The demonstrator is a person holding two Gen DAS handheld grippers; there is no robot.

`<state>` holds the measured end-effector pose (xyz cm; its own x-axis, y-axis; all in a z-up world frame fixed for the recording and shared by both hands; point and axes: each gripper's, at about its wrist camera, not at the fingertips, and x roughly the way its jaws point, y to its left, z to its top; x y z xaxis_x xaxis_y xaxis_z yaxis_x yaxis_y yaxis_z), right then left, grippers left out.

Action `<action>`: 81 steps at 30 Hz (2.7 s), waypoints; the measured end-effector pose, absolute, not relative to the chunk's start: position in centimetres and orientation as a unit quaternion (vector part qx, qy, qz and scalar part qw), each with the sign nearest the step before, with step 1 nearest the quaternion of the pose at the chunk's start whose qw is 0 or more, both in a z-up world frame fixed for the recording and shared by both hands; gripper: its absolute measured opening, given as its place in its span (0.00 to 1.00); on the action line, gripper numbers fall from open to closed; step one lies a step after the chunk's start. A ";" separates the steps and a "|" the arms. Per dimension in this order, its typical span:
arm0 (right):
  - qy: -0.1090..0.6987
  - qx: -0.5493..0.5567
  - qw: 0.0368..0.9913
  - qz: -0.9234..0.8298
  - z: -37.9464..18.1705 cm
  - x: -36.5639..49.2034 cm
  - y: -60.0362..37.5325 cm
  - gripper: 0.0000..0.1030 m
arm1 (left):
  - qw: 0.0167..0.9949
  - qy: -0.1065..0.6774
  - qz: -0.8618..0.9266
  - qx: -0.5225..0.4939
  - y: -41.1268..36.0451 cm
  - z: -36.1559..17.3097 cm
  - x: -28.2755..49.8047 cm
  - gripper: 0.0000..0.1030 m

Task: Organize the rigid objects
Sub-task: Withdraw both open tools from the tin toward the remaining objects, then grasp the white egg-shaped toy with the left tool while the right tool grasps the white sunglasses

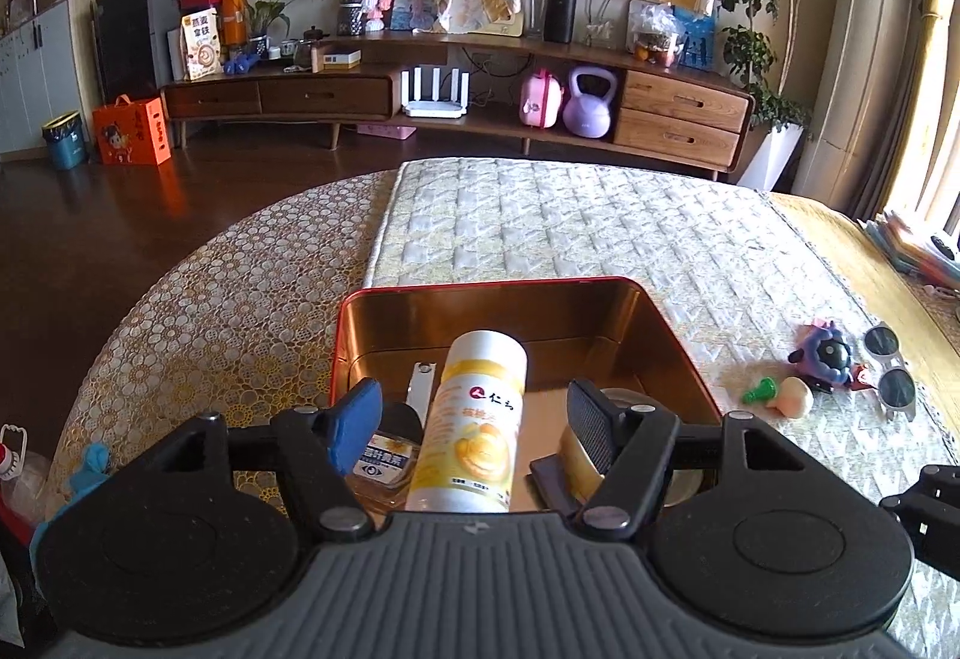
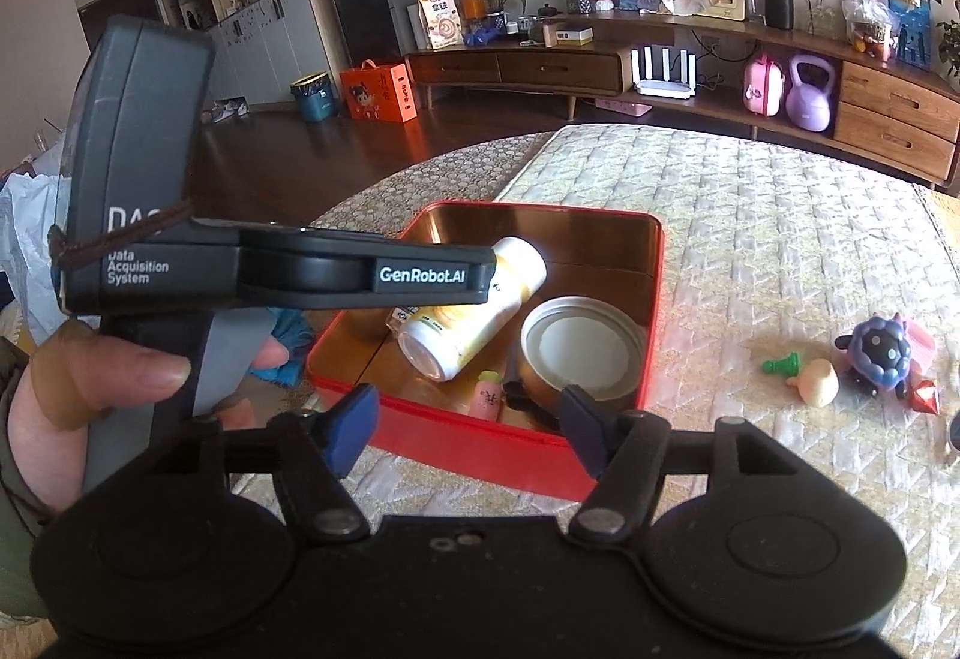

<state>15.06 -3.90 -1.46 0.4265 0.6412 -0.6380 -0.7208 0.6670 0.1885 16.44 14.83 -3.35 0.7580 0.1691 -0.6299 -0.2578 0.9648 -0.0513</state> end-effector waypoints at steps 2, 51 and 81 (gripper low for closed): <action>0.350 -0.048 0.846 0.400 -1.2 14.9 -4.8 0.69 | 0.937 0.327 0.105 -0.063 14.0 -2.9 16.0 0.66; 0.359 -0.040 0.910 0.203 -7.6 25.4 -26.8 0.99 | 0.943 0.330 -0.039 -0.019 -3.6 -7.9 22.7 0.81; 0.353 -0.060 0.912 0.198 -10.8 30.5 -23.7 0.66 | 0.926 0.372 -0.023 -0.057 -3.2 -11.4 28.2 0.43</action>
